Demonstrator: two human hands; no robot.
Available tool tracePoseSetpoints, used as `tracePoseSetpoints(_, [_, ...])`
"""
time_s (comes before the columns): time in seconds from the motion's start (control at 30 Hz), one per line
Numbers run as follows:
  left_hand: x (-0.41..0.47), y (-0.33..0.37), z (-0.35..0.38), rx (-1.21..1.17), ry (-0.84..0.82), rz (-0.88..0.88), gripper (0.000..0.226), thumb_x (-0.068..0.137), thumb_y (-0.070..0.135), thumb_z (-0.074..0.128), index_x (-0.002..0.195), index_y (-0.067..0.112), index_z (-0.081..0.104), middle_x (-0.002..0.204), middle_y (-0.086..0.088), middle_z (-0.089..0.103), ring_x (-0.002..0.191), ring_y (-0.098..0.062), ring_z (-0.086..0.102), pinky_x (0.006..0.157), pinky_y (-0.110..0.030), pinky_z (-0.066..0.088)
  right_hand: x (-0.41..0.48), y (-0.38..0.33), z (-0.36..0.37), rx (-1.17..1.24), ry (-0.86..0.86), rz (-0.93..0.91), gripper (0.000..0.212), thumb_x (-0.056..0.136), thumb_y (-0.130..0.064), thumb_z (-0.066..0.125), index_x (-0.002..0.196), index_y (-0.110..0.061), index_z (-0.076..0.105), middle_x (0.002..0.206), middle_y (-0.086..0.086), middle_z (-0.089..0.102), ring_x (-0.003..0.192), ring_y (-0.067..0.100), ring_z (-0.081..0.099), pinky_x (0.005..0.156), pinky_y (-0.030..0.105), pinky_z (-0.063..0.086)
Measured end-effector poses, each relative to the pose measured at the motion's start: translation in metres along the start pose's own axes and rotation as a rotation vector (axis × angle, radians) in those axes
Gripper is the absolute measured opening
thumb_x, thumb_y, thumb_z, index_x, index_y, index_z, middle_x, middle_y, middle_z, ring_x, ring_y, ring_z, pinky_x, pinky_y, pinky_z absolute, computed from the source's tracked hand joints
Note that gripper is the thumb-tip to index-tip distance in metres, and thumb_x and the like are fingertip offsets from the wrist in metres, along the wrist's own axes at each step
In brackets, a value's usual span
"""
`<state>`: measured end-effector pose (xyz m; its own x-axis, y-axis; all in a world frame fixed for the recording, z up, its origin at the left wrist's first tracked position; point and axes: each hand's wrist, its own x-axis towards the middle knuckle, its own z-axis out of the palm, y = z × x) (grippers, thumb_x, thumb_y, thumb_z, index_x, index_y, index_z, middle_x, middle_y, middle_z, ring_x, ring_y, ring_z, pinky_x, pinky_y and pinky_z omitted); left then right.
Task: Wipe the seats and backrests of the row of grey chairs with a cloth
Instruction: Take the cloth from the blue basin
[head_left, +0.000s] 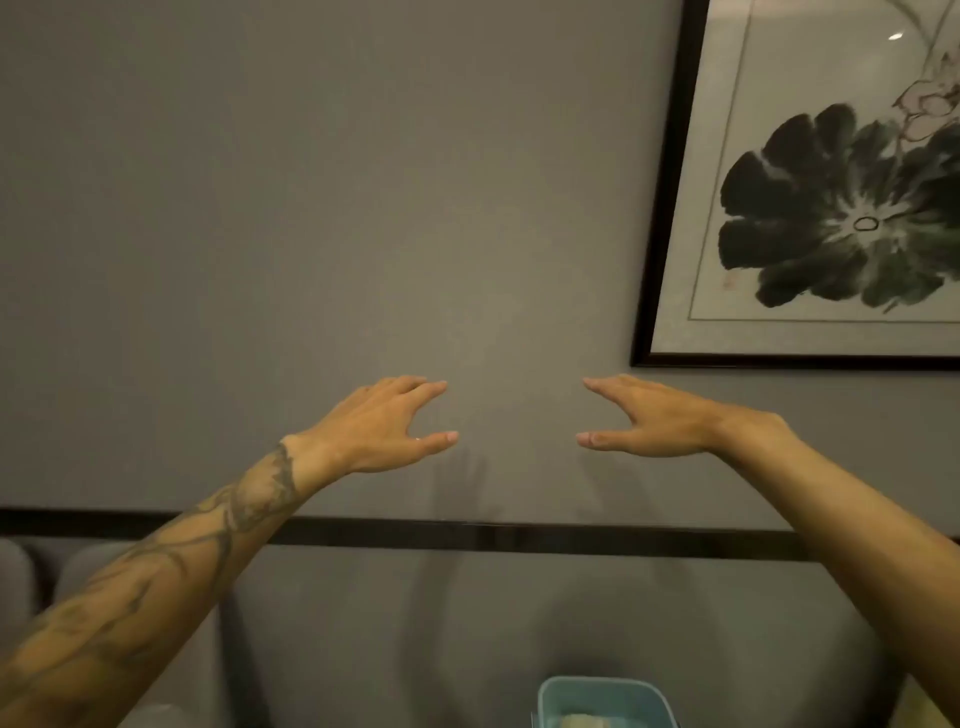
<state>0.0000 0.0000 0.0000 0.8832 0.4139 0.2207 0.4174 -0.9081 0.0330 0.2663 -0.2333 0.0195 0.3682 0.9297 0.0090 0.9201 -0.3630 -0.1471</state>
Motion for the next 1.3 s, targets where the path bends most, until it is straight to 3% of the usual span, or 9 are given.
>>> tracePoseSetpoints(0.27, [0.021,-0.01,0.044,-0.019,-0.076,0.031,0.087,0.096,0.079,0.04,0.166,0.03,0.026,0.168,0.002,0.035,0.152,-0.022,0.036,0.123,-0.044,0.034,0.011,0.009,0.038,0.028,-0.029,0.057,0.097,0.089,-0.077,0.052,0.164,-0.028,0.017,0.17,-0.003,0.023,0.156,0.018,0.026,0.128,0.04,0.024])
tracePoseSetpoints(0.53, [0.038,0.008,0.177,-0.093,-0.292,0.035,0.08,0.1,0.072,0.045,0.164,0.026,0.031,0.165,-0.001,0.041,0.148,-0.025,0.043,0.12,-0.045,0.039,0.025,0.073,0.167,0.118,-0.181,0.127,0.087,0.091,-0.067,0.061,0.161,-0.024,0.03,0.164,0.001,0.038,0.149,0.02,0.039,0.122,0.038,0.034])
tracePoseSetpoints(0.7, [0.048,0.029,0.28,-0.139,-0.432,-0.042,0.077,0.102,0.066,0.048,0.165,0.024,0.031,0.167,-0.004,0.037,0.151,-0.027,0.039,0.123,-0.044,0.036,0.038,0.126,0.278,0.192,-0.318,0.195,0.078,0.096,-0.056,0.063,0.159,-0.019,0.035,0.163,0.005,0.04,0.15,0.024,0.038,0.122,0.037,0.033])
tracePoseSetpoints(0.87, [0.04,0.058,0.403,-0.192,-0.555,-0.088,0.07,0.105,0.057,0.05,0.162,0.019,0.036,0.163,-0.007,0.042,0.147,-0.03,0.043,0.121,-0.042,0.036,0.046,0.169,0.409,0.283,-0.415,0.298,0.06,0.1,-0.044,0.061,0.151,-0.015,0.046,0.151,0.01,0.053,0.137,0.029,0.051,0.111,0.038,0.043])
tracePoseSetpoints(0.97, [0.03,0.065,0.475,-0.181,-0.616,-0.099,0.069,0.105,0.057,0.049,0.162,0.02,0.036,0.162,-0.005,0.043,0.145,-0.027,0.045,0.119,-0.04,0.038,0.047,0.184,0.491,0.333,-0.508,0.364,0.061,0.101,-0.043,0.06,0.153,-0.017,0.044,0.152,0.008,0.052,0.138,0.028,0.051,0.111,0.038,0.043])
tracePoseSetpoints(1.17, [0.024,0.063,0.618,-0.25,-0.674,-0.175,0.067,0.107,0.05,0.048,0.165,0.022,0.029,0.166,-0.004,0.036,0.15,-0.026,0.037,0.121,-0.039,0.032,0.064,0.21,0.647,0.449,-0.603,0.523,0.052,0.1,-0.037,0.063,0.147,-0.017,0.051,0.145,0.01,0.058,0.132,0.029,0.056,0.11,0.039,0.045])
tracePoseSetpoints(1.3, [0.01,0.071,0.704,-0.353,-0.69,-0.186,0.064,0.106,0.043,0.053,0.162,0.022,0.033,0.16,-0.004,0.043,0.144,-0.027,0.043,0.117,-0.037,0.032,0.082,0.233,0.737,0.525,-0.61,0.609,0.043,0.102,-0.03,0.062,0.143,-0.017,0.055,0.143,0.018,0.053,0.125,0.034,0.058,0.102,0.034,0.046])
